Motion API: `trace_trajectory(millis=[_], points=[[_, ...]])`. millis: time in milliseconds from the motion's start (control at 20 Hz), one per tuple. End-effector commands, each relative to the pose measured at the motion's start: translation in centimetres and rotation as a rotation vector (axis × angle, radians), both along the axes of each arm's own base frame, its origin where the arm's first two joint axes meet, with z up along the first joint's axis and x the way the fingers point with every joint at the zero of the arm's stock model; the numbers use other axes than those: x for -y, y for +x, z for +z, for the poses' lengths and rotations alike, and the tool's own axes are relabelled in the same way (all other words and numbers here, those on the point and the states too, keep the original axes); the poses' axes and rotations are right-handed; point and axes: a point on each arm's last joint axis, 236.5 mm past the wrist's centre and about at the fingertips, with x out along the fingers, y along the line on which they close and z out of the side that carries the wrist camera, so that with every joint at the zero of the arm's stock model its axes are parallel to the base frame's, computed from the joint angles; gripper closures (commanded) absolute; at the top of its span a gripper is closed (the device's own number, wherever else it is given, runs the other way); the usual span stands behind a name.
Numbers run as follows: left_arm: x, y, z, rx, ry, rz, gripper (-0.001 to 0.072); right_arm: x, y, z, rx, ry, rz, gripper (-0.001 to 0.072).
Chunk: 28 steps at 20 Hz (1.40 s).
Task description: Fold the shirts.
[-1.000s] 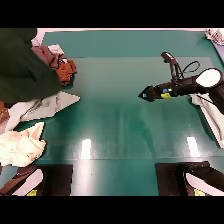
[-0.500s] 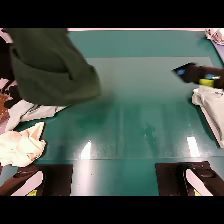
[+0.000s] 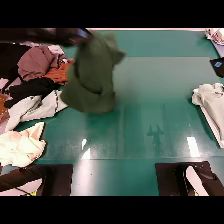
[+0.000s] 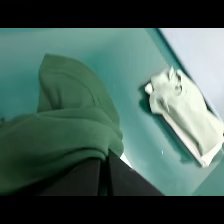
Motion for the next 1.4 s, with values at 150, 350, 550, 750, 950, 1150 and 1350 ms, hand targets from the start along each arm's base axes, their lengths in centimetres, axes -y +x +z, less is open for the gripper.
trace_trajectory(millis=[150,350,550,750,950,1150,1350], points=[[11.7,1.4,-15.2,-0.195,0.159,-0.114,0.0678,-0.4,1.4,-3.4,-0.096,-0.033,0.044,0.0274],[15.7,2.4,-24.1,-0.36,0.156,-0.087,0.0678,2.0,1.1,-3.3,-0.107,-0.155,-0.008,0.0274],[18.7,0.8,-26.7,-0.427,0.114,-0.127,0.0678,3.6,1.2,-2.9,-0.104,-0.215,-0.054,0.0274],[20.2,0.9,-25.6,-0.382,0.064,-0.123,0.0677,3.7,1.8,-4.5,-0.152,-0.195,-0.044,0.0274],[21.1,0.5,-25.0,-0.381,0.029,-0.129,0.0661,2.9,2.4,-6.2,-0.203,-0.161,-0.016,0.0274],[21.8,0.6,-24.6,-0.396,-0.018,-0.12,0.0305,1.8,2.5,-6.5,-0.21,-0.165,0.016,0.0274],[21.9,0.8,-25.2,-0.381,-0.003,-0.132,0.0677,1.8,2.5,-6.5,-0.21,-0.165,0.015,0.0274]])
